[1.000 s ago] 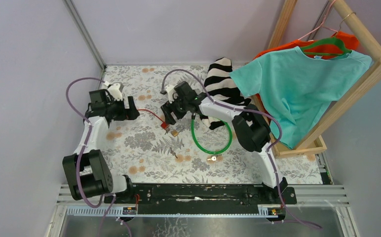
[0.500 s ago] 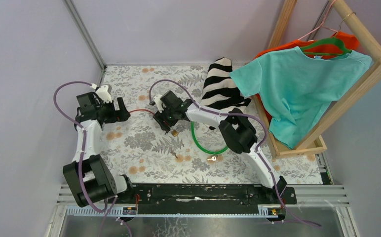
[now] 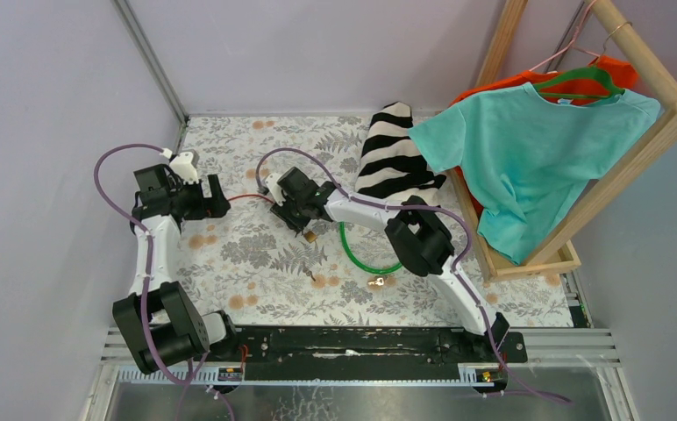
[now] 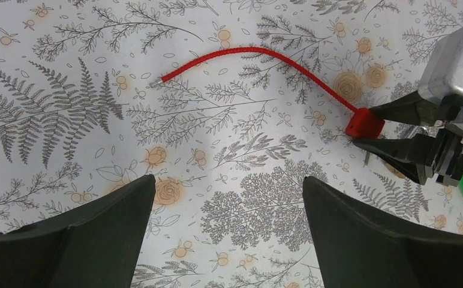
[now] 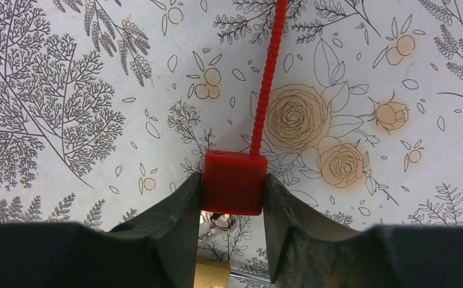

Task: Lock with the key
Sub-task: Lock the lock.

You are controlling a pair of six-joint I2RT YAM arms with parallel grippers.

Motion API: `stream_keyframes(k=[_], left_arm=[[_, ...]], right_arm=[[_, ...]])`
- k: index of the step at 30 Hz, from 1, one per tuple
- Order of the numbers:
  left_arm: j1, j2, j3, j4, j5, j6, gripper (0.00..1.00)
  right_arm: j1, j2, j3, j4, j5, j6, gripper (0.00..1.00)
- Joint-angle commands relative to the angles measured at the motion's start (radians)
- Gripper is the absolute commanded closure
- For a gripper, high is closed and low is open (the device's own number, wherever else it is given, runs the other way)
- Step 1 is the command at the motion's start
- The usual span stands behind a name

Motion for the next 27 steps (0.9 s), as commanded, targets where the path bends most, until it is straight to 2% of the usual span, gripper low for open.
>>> stream_keyframes(k=[1, 9, 14, 18, 23, 27], left_arm=[[0.005, -0.008, 0.046, -0.029, 0.006, 0.042, 0.00], [0.005, 0.007, 0.139, -0.145, 0.261, 0.124, 0.00], [0.006, -0.010, 0.183, -0.193, 0.418, 0.176, 0.09], [0.000, -0.035, 0.205, -0.212, 0.512, 0.228, 0.12], [-0.042, -0.054, 0.213, -0.211, 0.566, 0.257, 0.17], [-0.123, -0.063, 0.208, -0.212, 0.552, 0.257, 0.21]], right_arm=[[0.006, -0.038, 0.012, -0.002, 0.031, -0.057, 0.65], [-0.008, -0.234, -0.011, -0.025, -0.026, -0.167, 0.99], [-0.039, -0.417, -0.143, -0.020, -0.072, -0.236, 1.00], [-0.100, -0.574, -0.251, -0.058, -0.187, -0.277, 1.00], [-0.199, -0.764, -0.387, -0.115, -0.337, -0.308, 1.00], [-0.268, -0.885, -0.493, -0.139, -0.470, -0.316, 1.00]])
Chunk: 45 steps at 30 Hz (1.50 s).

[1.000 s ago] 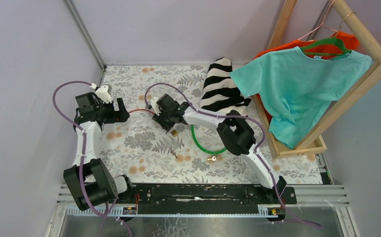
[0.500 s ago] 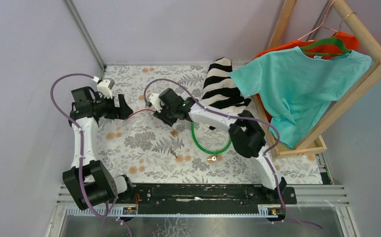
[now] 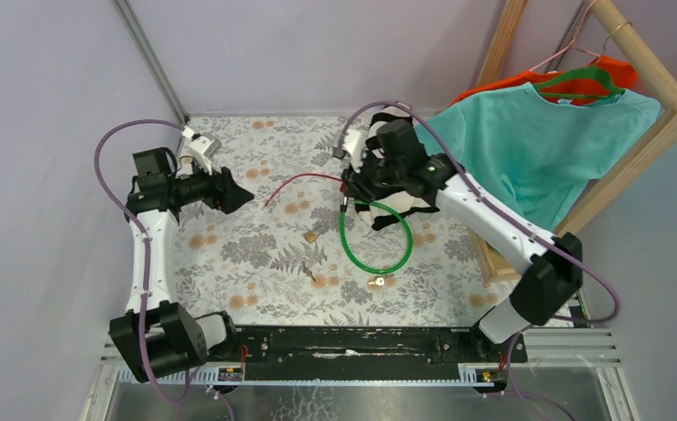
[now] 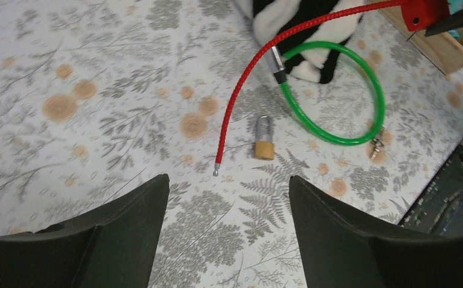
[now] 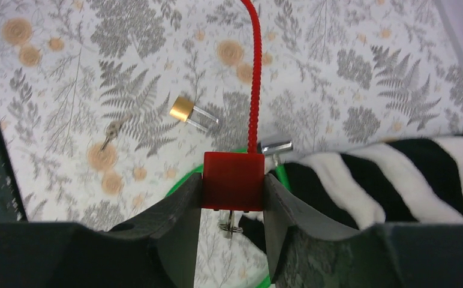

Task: Lock with the key
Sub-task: Lock the lock.

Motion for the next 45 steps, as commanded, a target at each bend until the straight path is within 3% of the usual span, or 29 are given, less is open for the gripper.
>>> stream_keyframes(k=[1, 11, 24, 26, 36, 41, 45], left_arm=[[-0.091, -0.024, 0.023, -0.019, 0.046, 0.030, 0.21], [-0.321, -0.045, -0.006, -0.018, -0.005, 0.093, 0.22], [-0.683, 0.112, 0.067, -0.019, -0.057, 0.160, 0.23], [-0.715, 0.141, 0.074, -0.019, -0.071, 0.161, 0.26], [-0.800, 0.231, 0.122, -0.020, -0.080, 0.141, 0.68], [-0.810, 0.230, 0.140, -0.019, -0.068, 0.121, 0.97], [-0.813, 0.221, 0.151, -0.019, -0.065, 0.100, 1.00]], right_arm=[[-0.059, -0.137, -0.097, -0.041, -0.211, -0.037, 1.00], [-0.204, -0.258, -0.289, 0.029, -0.604, 0.060, 1.00], [-0.210, -0.272, -0.351, 0.045, -0.735, 0.030, 1.00], [-0.210, -0.279, -0.364, 0.056, -0.740, 0.034, 1.00], [-0.209, -0.291, -0.409, 0.111, -0.749, 0.075, 1.00], [-0.209, -0.285, -0.434, 0.144, -0.744, 0.097, 1.00], [-0.209, -0.280, -0.450, 0.151, -0.723, 0.100, 0.84]])
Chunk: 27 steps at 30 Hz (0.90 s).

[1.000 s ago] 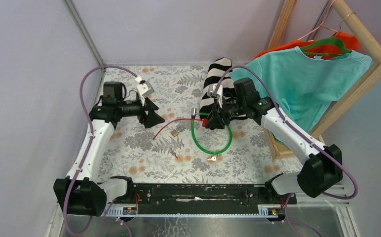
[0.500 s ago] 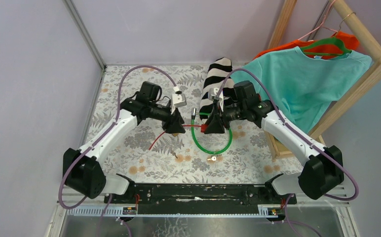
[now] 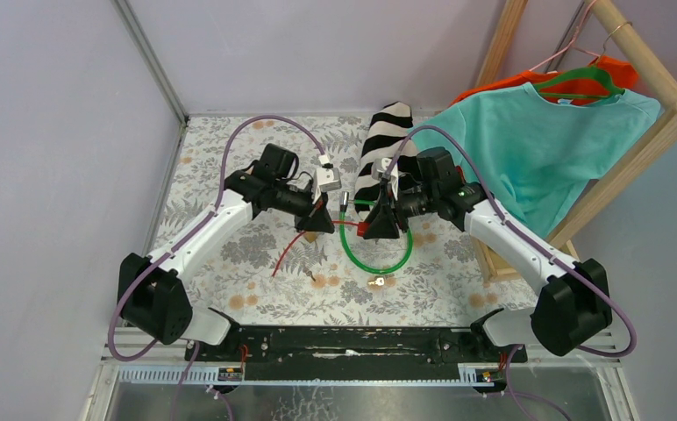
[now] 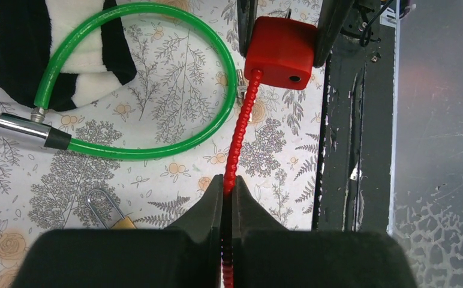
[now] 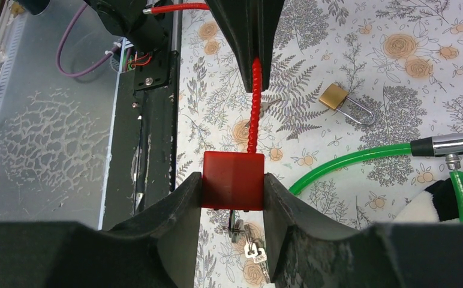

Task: Lock with the key
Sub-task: Lock the lock.

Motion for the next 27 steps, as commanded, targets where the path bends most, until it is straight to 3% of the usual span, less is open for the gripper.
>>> stream_keyframes(k=[1, 5, 15, 22, 27], left_arm=[[-0.012, -0.013, 0.050, 0.028, 0.015, -0.032, 1.00], [-0.019, -0.008, 0.059, 0.028, -0.009, -0.087, 1.00], [-0.030, 0.003, 0.076, 0.028, -0.045, -0.146, 1.00], [-0.034, 0.005, 0.073, 0.028, -0.053, -0.147, 1.00], [-0.039, 0.009, 0.068, 0.028, -0.052, -0.146, 1.00]], right_arm=[[0.007, -0.024, -0.011, 0.057, -0.033, 0.018, 0.79], [0.007, -0.014, -0.017, 0.057, -0.025, 0.017, 0.60], [0.015, 0.024, -0.021, 0.049, -0.021, 0.015, 0.41], [0.024, 0.027, -0.026, 0.049, -0.008, 0.010, 0.39], [0.026, 0.032, -0.024, 0.043, -0.014, 0.002, 0.47]])
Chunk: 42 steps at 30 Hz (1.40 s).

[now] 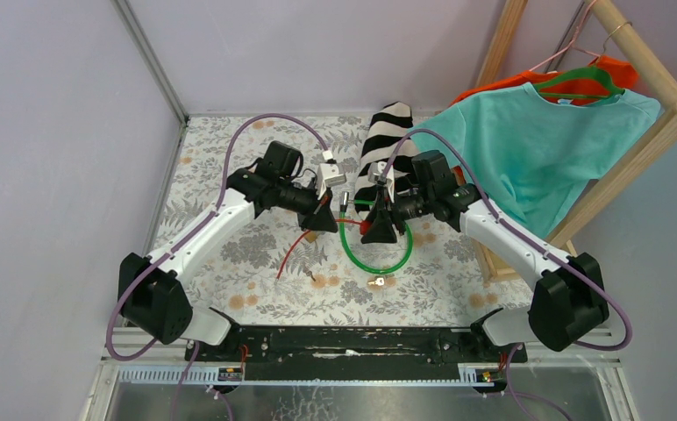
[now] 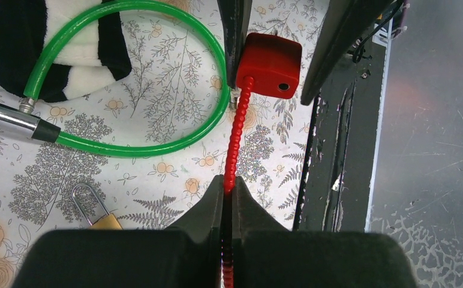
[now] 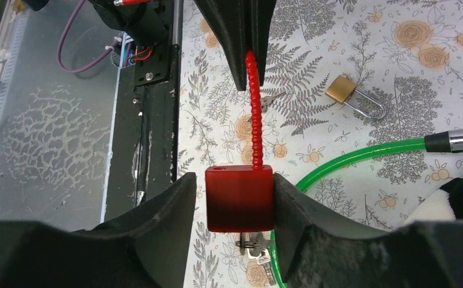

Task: Lock with the key
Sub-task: Lock the lock.

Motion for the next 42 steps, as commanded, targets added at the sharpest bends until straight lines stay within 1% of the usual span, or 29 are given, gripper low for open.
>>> stream_keyframes(k=[1, 5, 9, 12, 13, 14, 17, 22, 24, 26, 29, 32, 35, 38, 42], left_arm=[[-0.009, 0.004, 0.029, 0.039, -0.003, -0.015, 1.00], [-0.013, 0.010, 0.027, 0.038, -0.001, -0.016, 1.00], [-0.013, 0.012, 0.026, 0.038, -0.003, -0.014, 1.00], [-0.013, 0.009, 0.022, 0.038, -0.001, -0.014, 1.00], [-0.013, 0.007, 0.020, 0.038, 0.003, -0.013, 0.99], [-0.013, 0.004, 0.018, 0.038, 0.004, -0.013, 0.95], [-0.013, -0.010, 0.012, 0.038, 0.005, -0.009, 0.80], [-0.013, -0.069, -0.011, 0.037, -0.034, 0.019, 0.45], [-0.011, -0.100, -0.017, 0.024, -0.062, 0.045, 0.36], [-0.011, -0.139, -0.020, 0.006, -0.108, 0.064, 0.30], [-0.008, -0.171, -0.010, -0.038, -0.176, 0.076, 0.25], [0.002, -0.163, 0.017, -0.133, -0.237, 0.095, 0.25], [0.013, -0.136, 0.047, -0.252, -0.267, 0.126, 0.26], [0.022, -0.119, 0.040, -0.336, -0.250, 0.144, 0.28], [0.029, -0.132, 0.012, -0.349, -0.245, 0.140, 0.34]], right_arm=[[0.014, 0.006, 0.001, 0.016, -0.022, -0.009, 0.49], [0.015, 0.009, 0.002, 0.015, -0.027, -0.011, 0.59], [0.015, 0.010, 0.003, 0.009, -0.023, -0.024, 0.74], [0.016, 0.007, 0.007, -0.001, -0.022, -0.038, 0.88], [0.015, 0.005, 0.010, -0.006, -0.023, -0.044, 0.94], [0.014, 0.004, 0.014, -0.017, -0.024, -0.053, 0.99], [0.010, -0.002, 0.032, -0.056, -0.027, -0.091, 1.00], [-0.011, -0.025, 0.051, -0.115, -0.040, -0.135, 1.00], [-0.019, -0.037, 0.065, -0.147, -0.036, -0.156, 1.00], [-0.024, -0.055, 0.077, -0.178, -0.011, -0.184, 1.00], [-0.029, -0.088, 0.085, -0.219, 0.055, -0.245, 1.00], [-0.030, -0.114, 0.100, -0.261, 0.110, -0.296, 1.00], [-0.030, -0.141, 0.115, -0.288, 0.170, -0.332, 1.00], [-0.031, -0.174, 0.114, -0.292, 0.223, -0.353, 1.00], [-0.031, -0.206, 0.107, -0.303, 0.259, -0.374, 1.00]])
